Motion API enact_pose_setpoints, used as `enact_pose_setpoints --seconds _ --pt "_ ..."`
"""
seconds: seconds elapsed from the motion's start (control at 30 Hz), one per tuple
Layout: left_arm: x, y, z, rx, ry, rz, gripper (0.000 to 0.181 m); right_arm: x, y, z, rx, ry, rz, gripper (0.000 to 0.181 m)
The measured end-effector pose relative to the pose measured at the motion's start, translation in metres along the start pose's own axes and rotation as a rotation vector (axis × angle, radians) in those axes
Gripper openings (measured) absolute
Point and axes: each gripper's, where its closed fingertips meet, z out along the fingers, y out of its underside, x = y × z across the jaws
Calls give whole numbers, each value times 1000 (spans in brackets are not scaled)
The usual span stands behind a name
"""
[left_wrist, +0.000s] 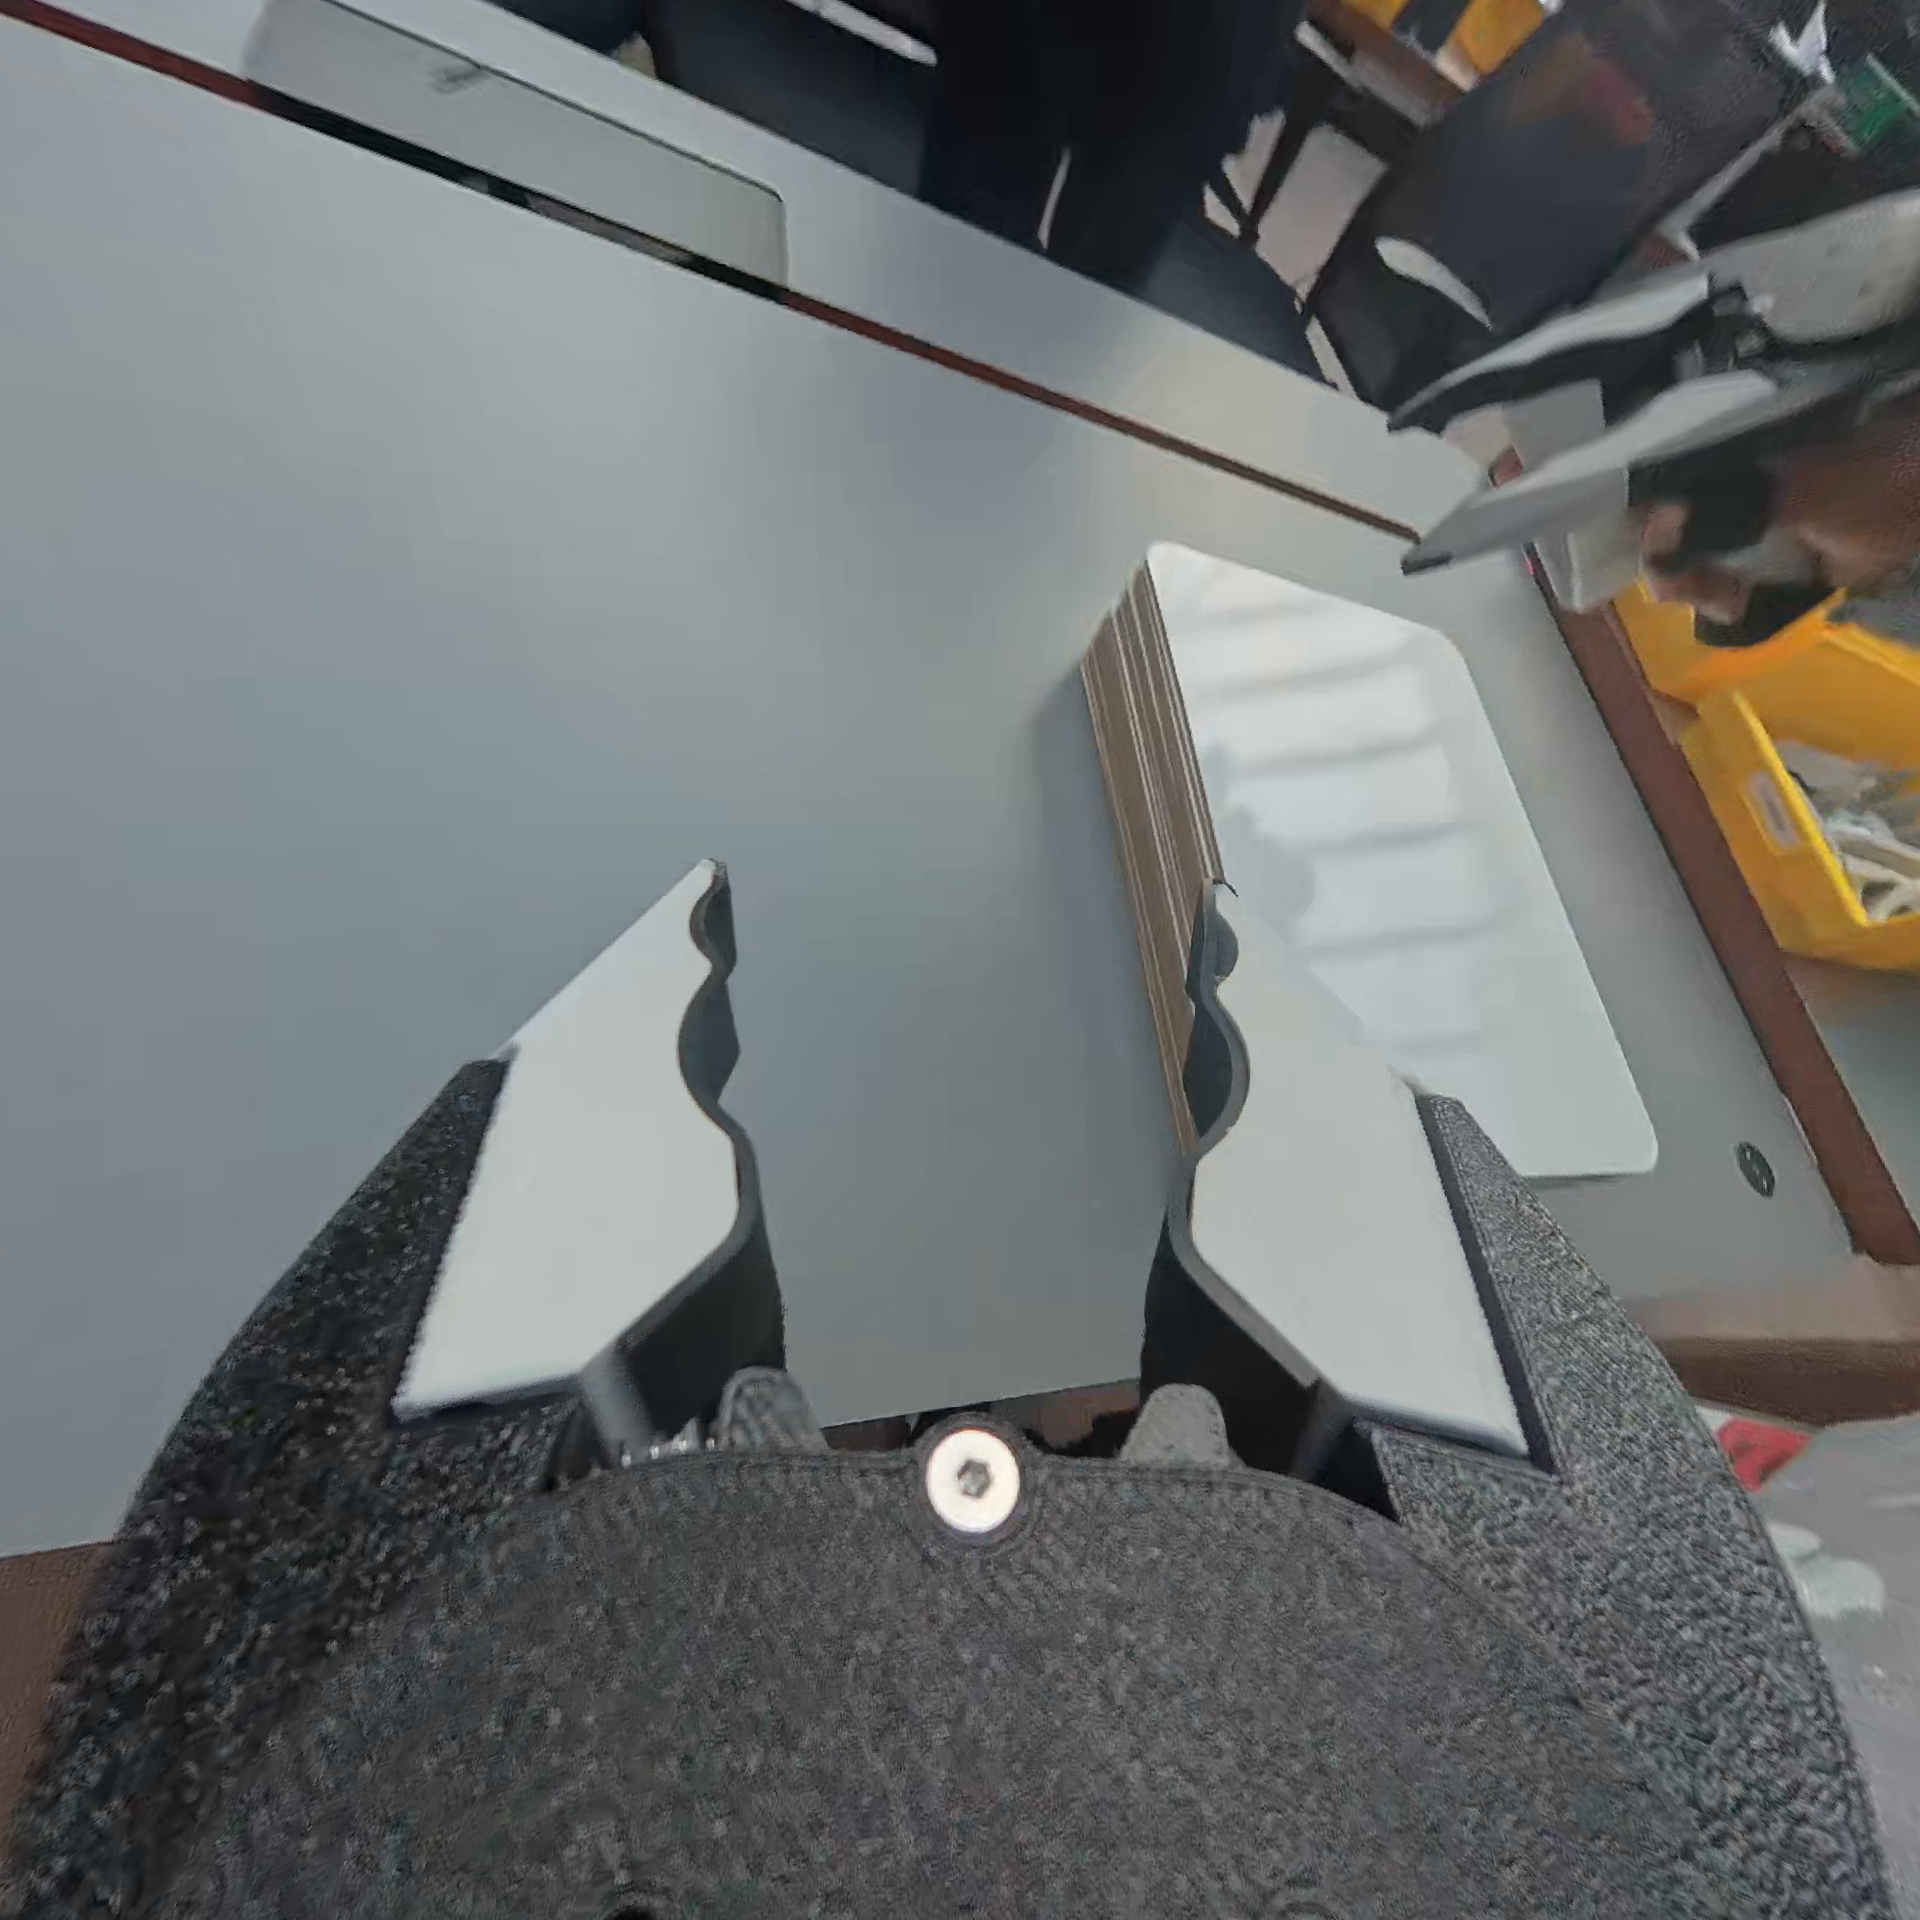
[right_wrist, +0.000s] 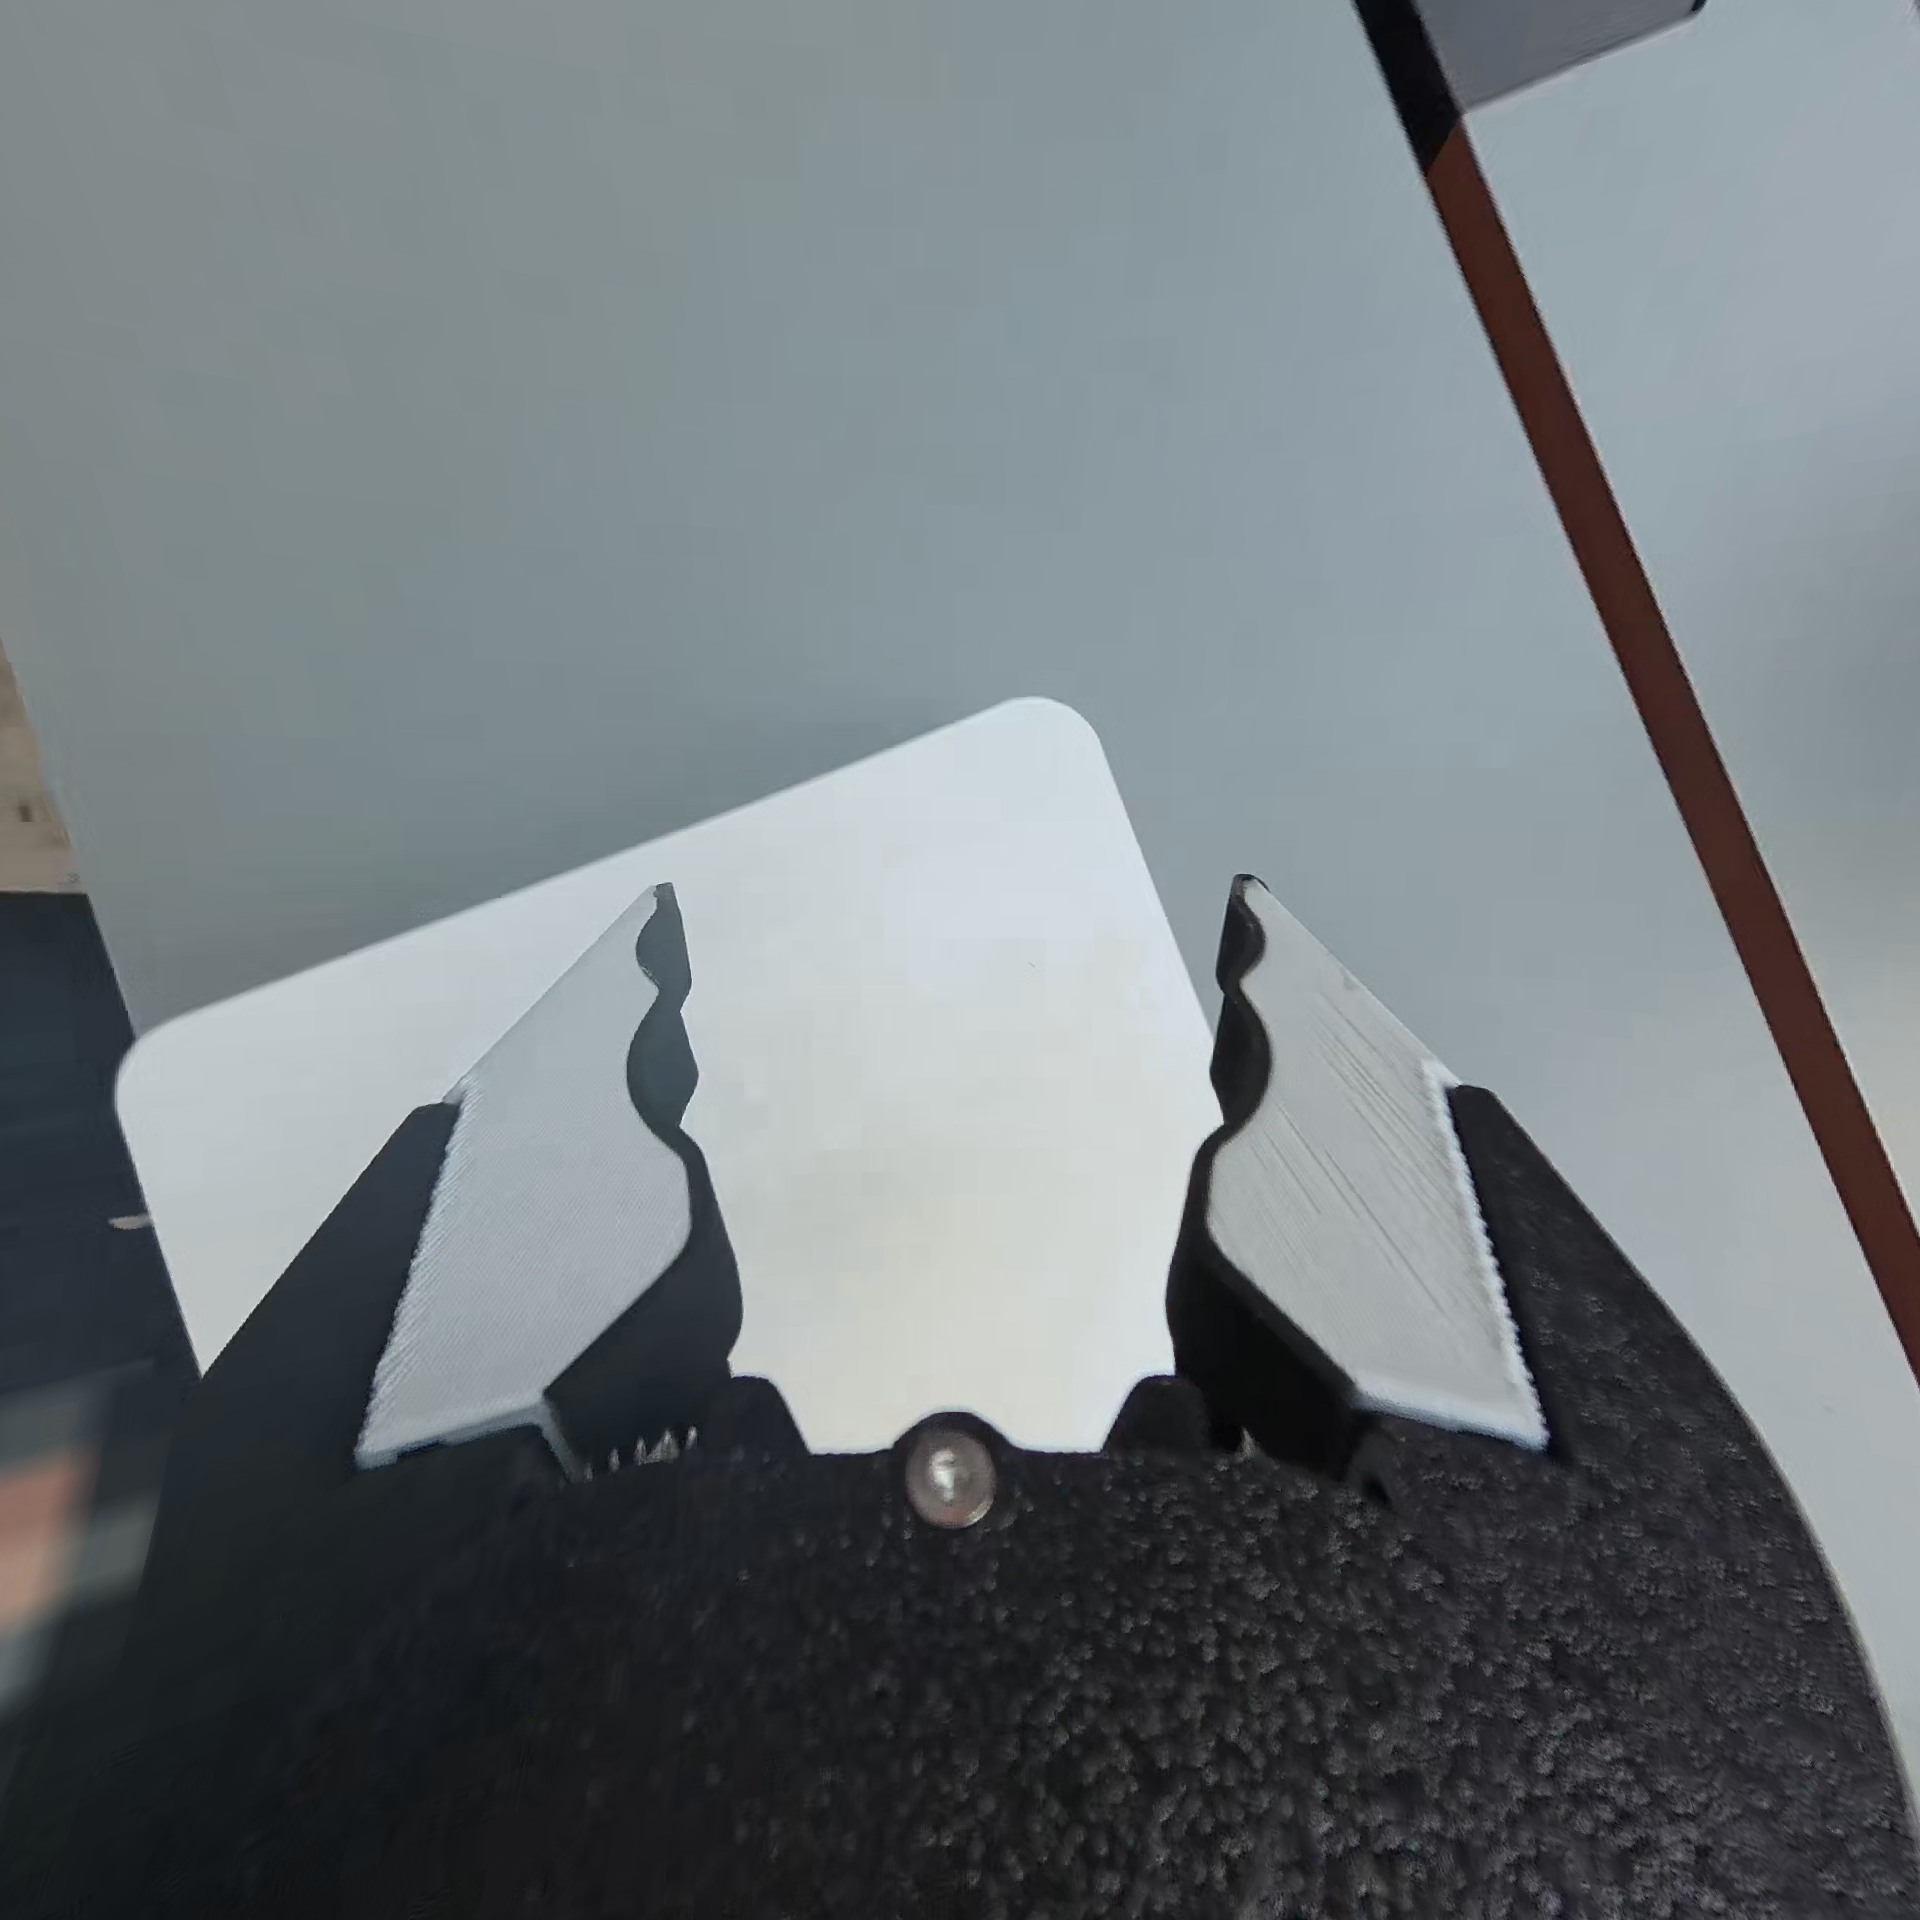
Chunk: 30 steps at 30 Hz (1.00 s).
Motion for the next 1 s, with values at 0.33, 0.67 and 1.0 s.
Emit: enact_pose_setpoints --seconds 0.33,0.67,1.0 --pt "-269 -59 -230 369 -281 -110 27 -232 -157 90 350 101 144 59" --pt "-496 -79 -458 410 -535 -74 12 -429 -419 242 482 -70 82 32" --pt "-727 -108 -540 471 -706 -167 12 -496 -684 448 581 -59 -20 0"
